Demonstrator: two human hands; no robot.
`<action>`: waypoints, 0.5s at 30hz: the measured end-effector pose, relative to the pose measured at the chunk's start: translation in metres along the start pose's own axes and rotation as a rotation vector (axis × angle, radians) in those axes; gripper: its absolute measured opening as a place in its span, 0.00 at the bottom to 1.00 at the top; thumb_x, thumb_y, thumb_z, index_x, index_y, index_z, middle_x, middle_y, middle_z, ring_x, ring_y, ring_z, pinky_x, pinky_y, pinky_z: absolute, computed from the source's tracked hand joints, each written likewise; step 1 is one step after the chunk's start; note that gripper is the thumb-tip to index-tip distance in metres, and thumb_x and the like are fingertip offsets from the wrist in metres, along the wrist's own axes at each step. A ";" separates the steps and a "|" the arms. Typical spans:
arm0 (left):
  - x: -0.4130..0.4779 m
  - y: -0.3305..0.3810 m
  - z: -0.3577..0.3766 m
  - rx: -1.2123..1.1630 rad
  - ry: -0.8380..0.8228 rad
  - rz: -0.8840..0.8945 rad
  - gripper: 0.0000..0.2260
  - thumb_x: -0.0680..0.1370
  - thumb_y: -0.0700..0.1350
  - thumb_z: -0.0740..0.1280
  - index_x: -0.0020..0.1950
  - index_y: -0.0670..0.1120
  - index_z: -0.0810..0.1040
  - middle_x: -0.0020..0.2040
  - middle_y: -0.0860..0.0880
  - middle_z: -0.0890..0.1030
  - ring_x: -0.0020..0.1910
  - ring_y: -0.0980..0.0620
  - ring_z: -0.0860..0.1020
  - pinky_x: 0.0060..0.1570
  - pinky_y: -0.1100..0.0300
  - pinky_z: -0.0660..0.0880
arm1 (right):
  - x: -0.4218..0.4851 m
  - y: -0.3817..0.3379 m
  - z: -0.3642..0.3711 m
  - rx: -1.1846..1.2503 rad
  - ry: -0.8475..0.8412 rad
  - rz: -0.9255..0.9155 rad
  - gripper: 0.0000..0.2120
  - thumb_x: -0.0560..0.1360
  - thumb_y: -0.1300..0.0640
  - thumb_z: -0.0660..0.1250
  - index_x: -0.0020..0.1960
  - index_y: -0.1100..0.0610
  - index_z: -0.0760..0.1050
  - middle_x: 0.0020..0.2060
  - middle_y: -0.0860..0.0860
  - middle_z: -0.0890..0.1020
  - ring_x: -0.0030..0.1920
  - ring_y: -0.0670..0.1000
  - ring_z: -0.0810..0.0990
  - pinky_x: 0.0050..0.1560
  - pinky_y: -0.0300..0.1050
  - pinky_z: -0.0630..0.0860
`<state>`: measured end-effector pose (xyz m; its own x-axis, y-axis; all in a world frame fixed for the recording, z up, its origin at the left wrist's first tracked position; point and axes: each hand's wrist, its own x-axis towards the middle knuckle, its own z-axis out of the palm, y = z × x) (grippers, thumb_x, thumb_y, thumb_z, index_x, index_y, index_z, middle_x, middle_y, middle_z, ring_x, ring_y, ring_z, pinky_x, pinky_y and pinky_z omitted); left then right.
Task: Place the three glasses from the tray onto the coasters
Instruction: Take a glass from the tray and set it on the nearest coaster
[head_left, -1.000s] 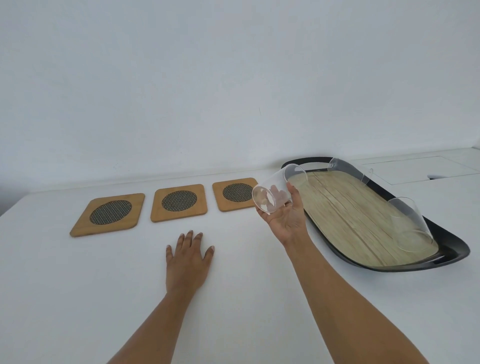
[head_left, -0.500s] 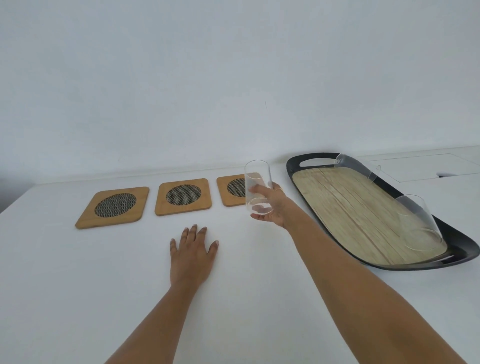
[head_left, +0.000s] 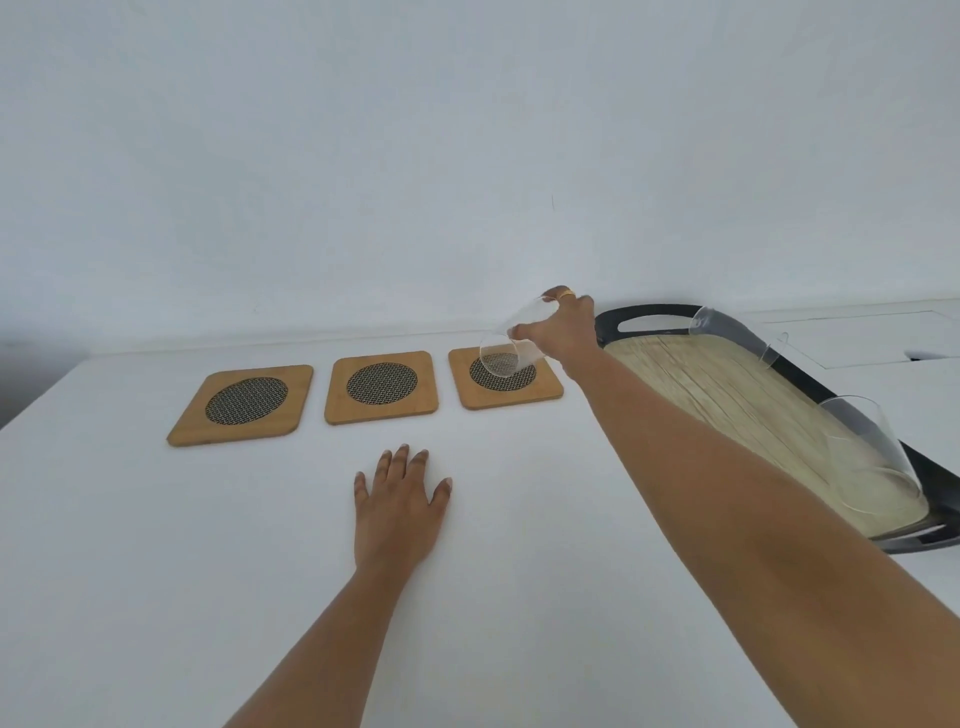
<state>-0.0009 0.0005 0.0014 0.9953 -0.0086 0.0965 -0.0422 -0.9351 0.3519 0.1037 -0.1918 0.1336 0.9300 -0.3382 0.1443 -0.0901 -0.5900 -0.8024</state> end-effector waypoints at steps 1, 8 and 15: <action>0.000 0.000 0.001 0.001 0.000 0.001 0.24 0.80 0.57 0.52 0.74 0.50 0.58 0.77 0.50 0.56 0.77 0.52 0.51 0.75 0.46 0.47 | 0.003 -0.001 0.001 -0.013 0.000 -0.026 0.31 0.67 0.55 0.75 0.66 0.57 0.67 0.65 0.57 0.67 0.63 0.55 0.72 0.64 0.48 0.70; 0.001 -0.001 0.003 0.009 0.013 0.001 0.24 0.79 0.57 0.52 0.74 0.50 0.58 0.77 0.50 0.57 0.77 0.51 0.51 0.75 0.46 0.47 | 0.017 0.001 0.019 -0.094 -0.023 -0.204 0.27 0.72 0.60 0.71 0.68 0.58 0.67 0.68 0.55 0.71 0.69 0.55 0.66 0.65 0.45 0.64; 0.000 -0.001 0.002 0.015 0.006 0.007 0.25 0.80 0.57 0.51 0.74 0.50 0.57 0.77 0.50 0.56 0.77 0.52 0.51 0.75 0.46 0.47 | 0.029 0.001 0.042 -0.062 -0.034 -0.239 0.22 0.74 0.64 0.67 0.66 0.62 0.66 0.67 0.56 0.70 0.68 0.58 0.66 0.63 0.46 0.64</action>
<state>-0.0005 0.0003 -0.0006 0.9945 -0.0130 0.1044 -0.0477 -0.9401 0.3374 0.1452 -0.1712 0.1124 0.9389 -0.1592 0.3050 0.1132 -0.6942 -0.7108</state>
